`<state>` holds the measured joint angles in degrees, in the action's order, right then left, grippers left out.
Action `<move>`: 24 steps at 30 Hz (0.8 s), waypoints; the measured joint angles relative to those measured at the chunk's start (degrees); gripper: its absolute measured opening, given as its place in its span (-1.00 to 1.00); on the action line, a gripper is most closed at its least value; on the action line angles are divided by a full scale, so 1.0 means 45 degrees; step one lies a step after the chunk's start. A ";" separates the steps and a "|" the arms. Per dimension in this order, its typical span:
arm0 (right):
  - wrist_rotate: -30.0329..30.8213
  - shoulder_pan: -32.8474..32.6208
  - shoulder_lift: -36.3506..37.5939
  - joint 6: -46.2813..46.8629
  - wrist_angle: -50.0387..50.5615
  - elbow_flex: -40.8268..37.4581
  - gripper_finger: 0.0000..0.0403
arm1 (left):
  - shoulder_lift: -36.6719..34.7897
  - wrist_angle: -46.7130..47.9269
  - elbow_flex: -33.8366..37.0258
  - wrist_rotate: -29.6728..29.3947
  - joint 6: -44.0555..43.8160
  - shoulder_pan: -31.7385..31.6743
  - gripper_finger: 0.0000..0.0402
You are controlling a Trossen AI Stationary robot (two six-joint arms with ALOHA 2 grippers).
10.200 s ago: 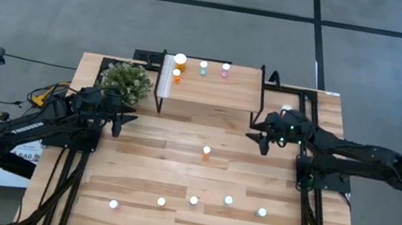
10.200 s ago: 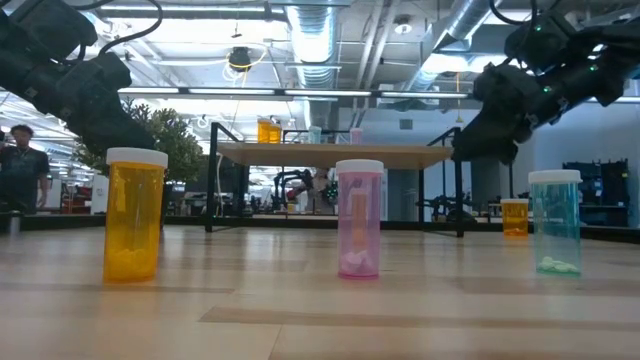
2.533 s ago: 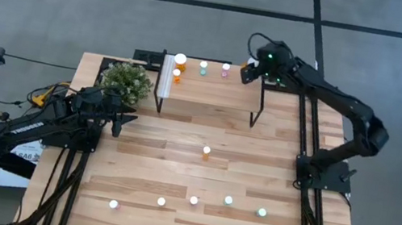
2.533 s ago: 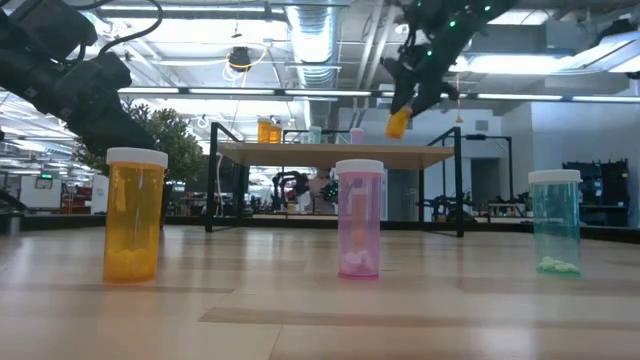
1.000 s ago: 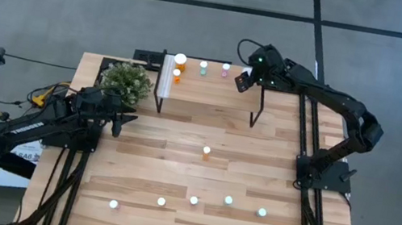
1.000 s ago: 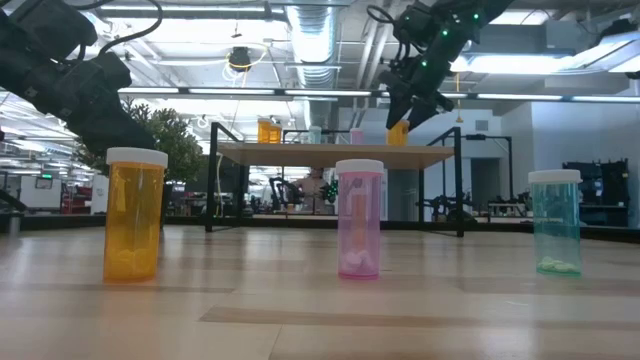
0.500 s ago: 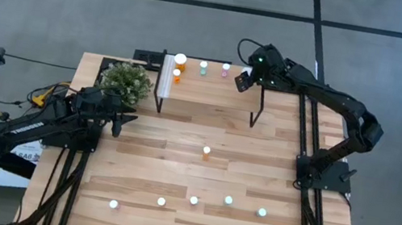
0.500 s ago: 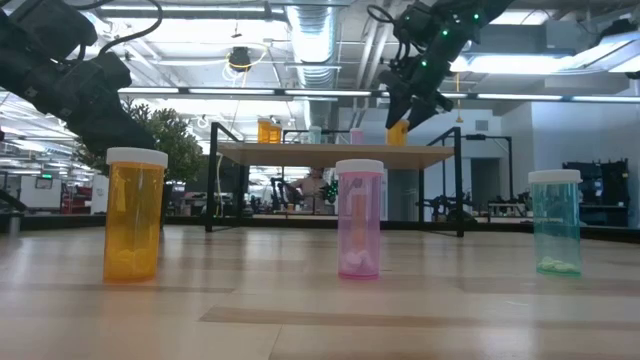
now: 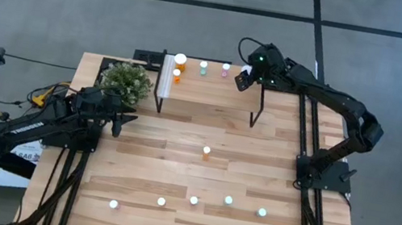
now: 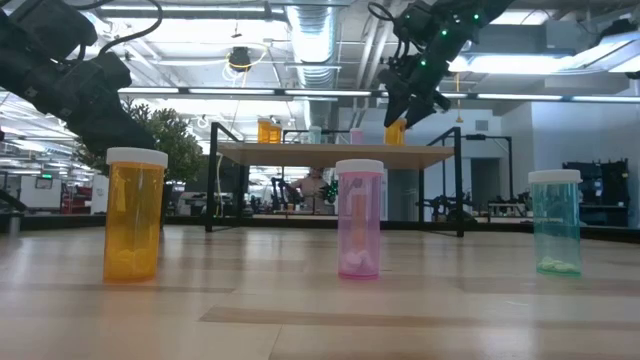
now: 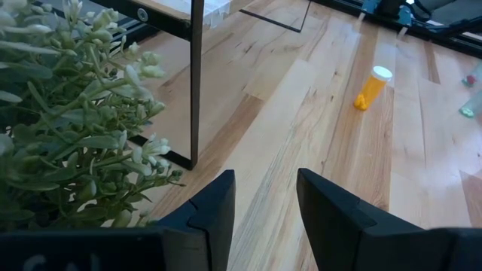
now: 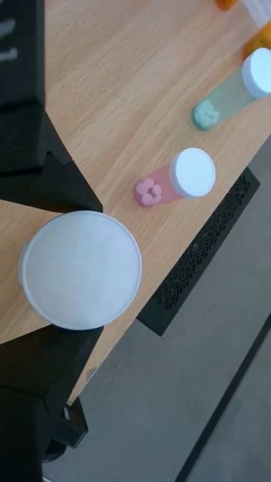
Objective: Pick and place medicine bottles onto shelf by color
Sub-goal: Put the big orange pill bottle on the shelf
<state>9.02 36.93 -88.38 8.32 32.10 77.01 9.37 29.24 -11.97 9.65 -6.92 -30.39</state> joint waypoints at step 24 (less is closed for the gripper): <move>0.0015 -0.0311 0.0005 -0.1349 0.0034 -0.0010 0.27 | 0.0000 0.0001 0.0000 0.0000 0.0000 -0.0004 -0.35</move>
<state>9.08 35.53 -88.36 2.25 32.25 76.97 9.37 29.24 -11.97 9.65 -6.92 -30.41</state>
